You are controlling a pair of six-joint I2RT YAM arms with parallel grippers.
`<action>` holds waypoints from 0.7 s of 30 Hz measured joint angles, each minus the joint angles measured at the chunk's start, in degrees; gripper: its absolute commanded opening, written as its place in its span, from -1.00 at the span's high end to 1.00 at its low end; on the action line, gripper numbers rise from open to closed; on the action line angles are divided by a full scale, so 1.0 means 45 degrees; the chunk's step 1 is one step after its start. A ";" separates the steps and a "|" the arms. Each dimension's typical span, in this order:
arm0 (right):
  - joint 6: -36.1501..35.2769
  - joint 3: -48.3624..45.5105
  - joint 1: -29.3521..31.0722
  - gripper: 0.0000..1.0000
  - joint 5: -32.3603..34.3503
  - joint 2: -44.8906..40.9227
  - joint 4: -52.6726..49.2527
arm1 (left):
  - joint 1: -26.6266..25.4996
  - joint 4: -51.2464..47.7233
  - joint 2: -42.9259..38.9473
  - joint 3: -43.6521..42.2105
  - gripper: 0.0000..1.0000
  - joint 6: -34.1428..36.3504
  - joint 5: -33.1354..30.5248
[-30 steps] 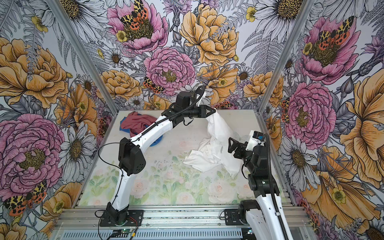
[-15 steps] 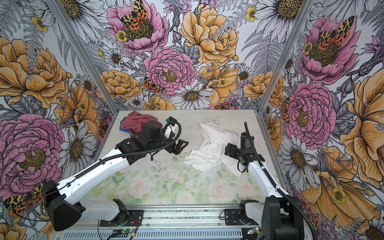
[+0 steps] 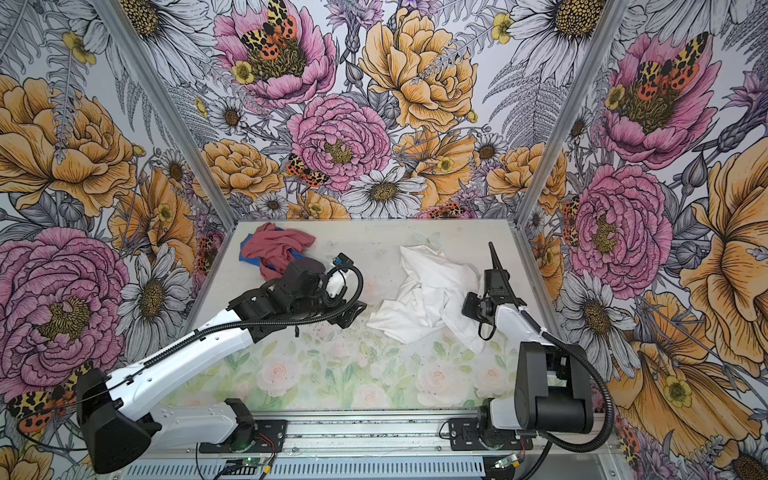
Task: Pick out a specific cloth from the pile
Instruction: 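Release the white shirt and reach the right gripper down onto it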
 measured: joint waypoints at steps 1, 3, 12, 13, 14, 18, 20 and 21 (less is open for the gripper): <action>0.0049 0.0005 0.0000 1.00 -0.0039 -0.0083 0.0000 | 0.0005 -0.0131 0.0087 0.0398 -0.98 0.0044 -0.0058; 0.0063 0.0058 0.0000 1.00 -0.0087 -0.0437 -0.0102 | 0.0005 -0.0408 0.0257 0.1229 -0.98 0.0141 -0.0117; 0.0209 0.4313 0.0000 1.00 -0.0816 -0.2016 -0.0563 | 0.0447 -0.0835 0.1481 0.5197 -0.98 0.0952 -0.0529; 0.0204 0.5066 0.0000 1.00 -0.0855 -0.1962 -0.0559 | 0.0583 -0.0661 0.1535 0.5178 -0.98 0.1112 -0.0525; 0.0248 0.6125 0.0000 1.00 -0.0884 -0.1826 -0.0563 | 0.0753 -0.0350 0.1598 0.5032 -0.98 0.1336 -0.0525; 0.0491 1.0550 0.0005 1.00 -0.0743 -0.0767 -0.0180 | 0.1409 0.1520 0.1574 0.3036 -0.98 0.2011 -0.0214; 0.0539 1.2526 0.0005 1.00 -0.0544 -0.0092 0.0049 | 0.1685 0.2030 0.1540 0.2069 -0.98 0.2166 -0.0015; 0.0612 1.3673 0.0005 1.00 -0.0442 0.0350 0.0092 | 0.1797 0.2205 0.1511 0.1666 -0.98 0.2234 0.0058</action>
